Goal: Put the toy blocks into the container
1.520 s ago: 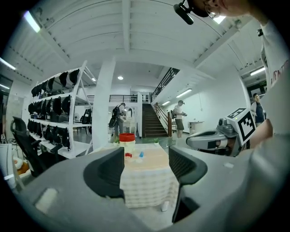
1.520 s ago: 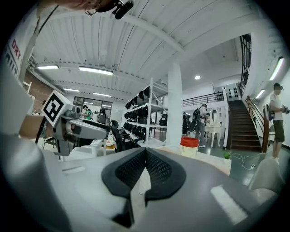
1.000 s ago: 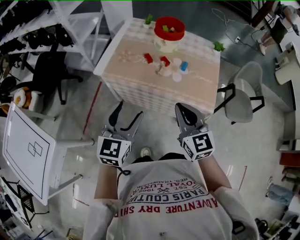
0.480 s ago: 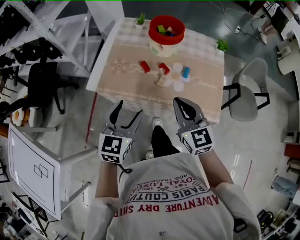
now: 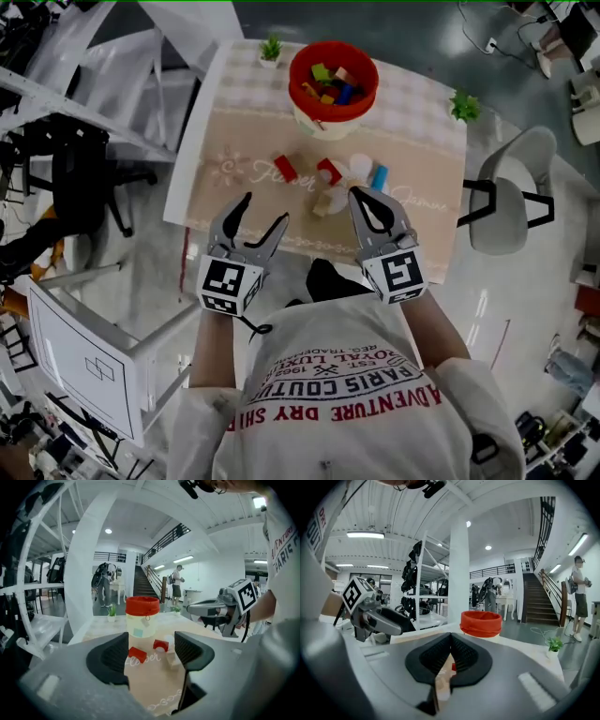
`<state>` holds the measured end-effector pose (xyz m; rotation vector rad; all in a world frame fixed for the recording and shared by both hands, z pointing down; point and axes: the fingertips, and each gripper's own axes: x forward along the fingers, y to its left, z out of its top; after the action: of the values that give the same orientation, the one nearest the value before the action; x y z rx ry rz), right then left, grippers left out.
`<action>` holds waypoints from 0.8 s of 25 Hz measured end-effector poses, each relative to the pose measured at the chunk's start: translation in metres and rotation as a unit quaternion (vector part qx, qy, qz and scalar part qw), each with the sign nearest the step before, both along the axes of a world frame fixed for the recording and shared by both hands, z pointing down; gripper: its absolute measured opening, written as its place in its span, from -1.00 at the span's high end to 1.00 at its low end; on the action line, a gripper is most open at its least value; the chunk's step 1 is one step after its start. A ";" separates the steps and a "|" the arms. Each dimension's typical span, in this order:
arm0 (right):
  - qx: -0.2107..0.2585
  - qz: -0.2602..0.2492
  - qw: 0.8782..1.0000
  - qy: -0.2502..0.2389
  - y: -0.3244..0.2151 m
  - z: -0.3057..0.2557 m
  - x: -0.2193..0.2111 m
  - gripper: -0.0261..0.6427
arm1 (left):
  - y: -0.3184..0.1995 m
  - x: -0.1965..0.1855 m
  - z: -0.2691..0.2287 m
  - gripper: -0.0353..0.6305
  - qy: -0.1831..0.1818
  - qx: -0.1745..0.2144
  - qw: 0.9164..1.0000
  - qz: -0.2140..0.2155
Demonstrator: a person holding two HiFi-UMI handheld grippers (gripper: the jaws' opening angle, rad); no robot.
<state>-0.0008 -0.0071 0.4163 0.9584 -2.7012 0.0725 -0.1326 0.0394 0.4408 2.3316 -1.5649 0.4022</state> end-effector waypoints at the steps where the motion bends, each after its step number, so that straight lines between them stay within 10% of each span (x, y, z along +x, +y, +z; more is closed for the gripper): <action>1: -0.007 0.000 1.000 -0.002 -0.009 0.006 0.000 0.92 | -0.010 -0.002 0.012 -0.02 -0.006 -0.014 1.000 0.005; 12: -0.050 -0.001 0.999 0.008 -0.059 0.047 -0.011 0.92 | -0.080 -0.002 0.097 -0.08 -0.071 -0.099 0.989 0.080; 20: -0.058 0.024 0.998 0.018 -0.068 0.063 -0.011 0.92 | -0.090 0.007 0.153 -0.23 -0.148 -0.167 0.957 0.187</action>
<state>-0.0122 -0.0749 0.4790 0.9804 -2.6102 0.2177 -0.1253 -0.0511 0.5938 2.3615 -1.0456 1.0610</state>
